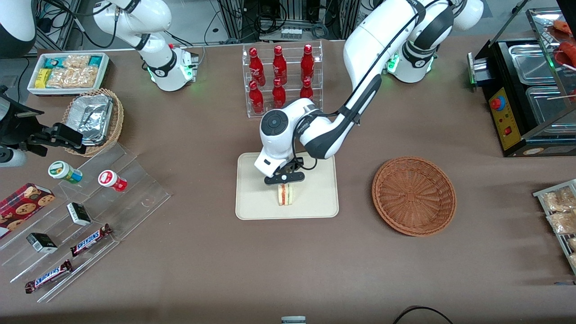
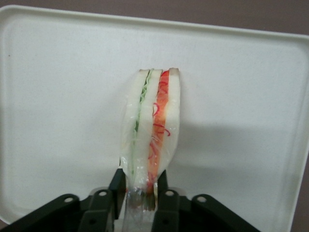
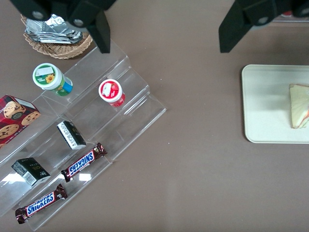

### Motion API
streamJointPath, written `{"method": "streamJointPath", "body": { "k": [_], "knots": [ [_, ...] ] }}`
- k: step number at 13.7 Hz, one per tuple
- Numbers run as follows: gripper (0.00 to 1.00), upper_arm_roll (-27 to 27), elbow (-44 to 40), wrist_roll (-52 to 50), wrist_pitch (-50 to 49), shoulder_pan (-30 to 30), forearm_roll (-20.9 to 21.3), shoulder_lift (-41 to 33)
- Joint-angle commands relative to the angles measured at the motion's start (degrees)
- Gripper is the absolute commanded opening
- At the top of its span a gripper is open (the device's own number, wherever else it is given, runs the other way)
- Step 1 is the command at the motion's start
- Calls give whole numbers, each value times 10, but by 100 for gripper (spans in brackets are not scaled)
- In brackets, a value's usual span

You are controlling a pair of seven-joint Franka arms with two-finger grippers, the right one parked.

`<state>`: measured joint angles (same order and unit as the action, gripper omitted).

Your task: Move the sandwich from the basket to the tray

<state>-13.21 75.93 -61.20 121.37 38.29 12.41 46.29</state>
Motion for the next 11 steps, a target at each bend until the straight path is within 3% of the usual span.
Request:
{"method": "streamJointPath", "body": {
  "k": [1, 3, 7, 11],
  "knots": [
    [100, 5, -17, -12, -24, -1, 12, -29],
    [100, 6, -16, -16, -74, -2, 11, -81],
    [100, 5, -8, 13, -185, -87, -20, -209],
    [100, 6, -7, 159, -303, -205, -79, -315]
  ]
}}
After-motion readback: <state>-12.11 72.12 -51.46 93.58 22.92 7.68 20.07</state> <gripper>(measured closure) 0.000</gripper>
